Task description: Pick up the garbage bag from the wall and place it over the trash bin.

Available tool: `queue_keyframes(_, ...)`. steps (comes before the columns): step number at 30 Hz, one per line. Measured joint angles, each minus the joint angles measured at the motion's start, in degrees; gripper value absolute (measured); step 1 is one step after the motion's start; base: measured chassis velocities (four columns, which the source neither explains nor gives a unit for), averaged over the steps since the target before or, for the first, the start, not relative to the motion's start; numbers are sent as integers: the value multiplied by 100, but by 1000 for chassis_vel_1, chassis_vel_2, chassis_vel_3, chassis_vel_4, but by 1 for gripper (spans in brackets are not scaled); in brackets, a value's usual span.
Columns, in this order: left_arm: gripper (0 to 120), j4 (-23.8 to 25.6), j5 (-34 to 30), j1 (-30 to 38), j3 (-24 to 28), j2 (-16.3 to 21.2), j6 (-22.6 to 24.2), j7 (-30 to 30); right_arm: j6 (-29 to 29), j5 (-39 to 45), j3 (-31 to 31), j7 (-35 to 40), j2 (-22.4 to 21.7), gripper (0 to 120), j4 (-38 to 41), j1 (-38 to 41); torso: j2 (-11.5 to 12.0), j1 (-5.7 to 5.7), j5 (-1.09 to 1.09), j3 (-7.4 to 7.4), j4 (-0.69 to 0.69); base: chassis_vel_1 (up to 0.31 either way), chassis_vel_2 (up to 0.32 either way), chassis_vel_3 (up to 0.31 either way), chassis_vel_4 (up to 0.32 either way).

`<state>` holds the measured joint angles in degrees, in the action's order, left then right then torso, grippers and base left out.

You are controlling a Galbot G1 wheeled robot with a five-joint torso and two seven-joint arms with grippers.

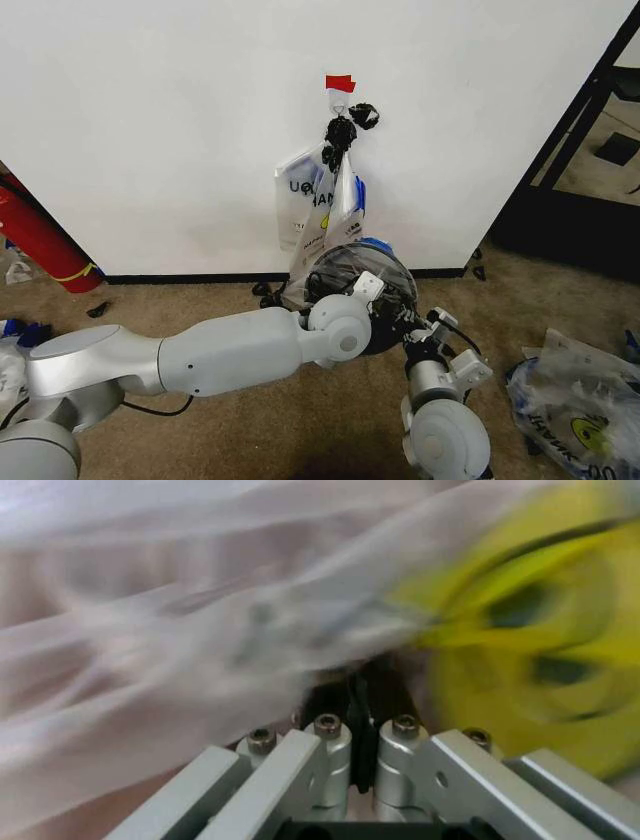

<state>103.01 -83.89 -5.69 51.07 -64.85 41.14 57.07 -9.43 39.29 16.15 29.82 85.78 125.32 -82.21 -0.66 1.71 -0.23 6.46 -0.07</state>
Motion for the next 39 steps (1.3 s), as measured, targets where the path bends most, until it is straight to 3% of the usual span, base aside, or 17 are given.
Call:
queue_keyframes(12,0,791,-86,64,-62,360,-31,0,-12,35,142,7,6,1,-100,108,0,0,0,0,0,0,0,0,0)
queue_keyframes(14,0,1124,-181,80,-224,531,-163,-26,-22,105,273,20,-48,1,-127,134,0,0,0,0,0,0,0,0,0)
queue_keyframes(17,0,1167,-181,87,-321,525,-291,-45,-22,106,291,19,-54,1,-132,114,0,0,0,0,1,0,0,0,0)
queue_keyframes(27,0,912,-117,123,-370,-12,-547,15,-22,72,267,18,2,1,-154,69,0,0,0,0,-1,0,0,0,0)
queue_keyframes(39,0,268,-88,145,-123,-295,-160,568,-17,71,255,22,5,1,-64,40,0,0,1,0,0,0,0,0,0)
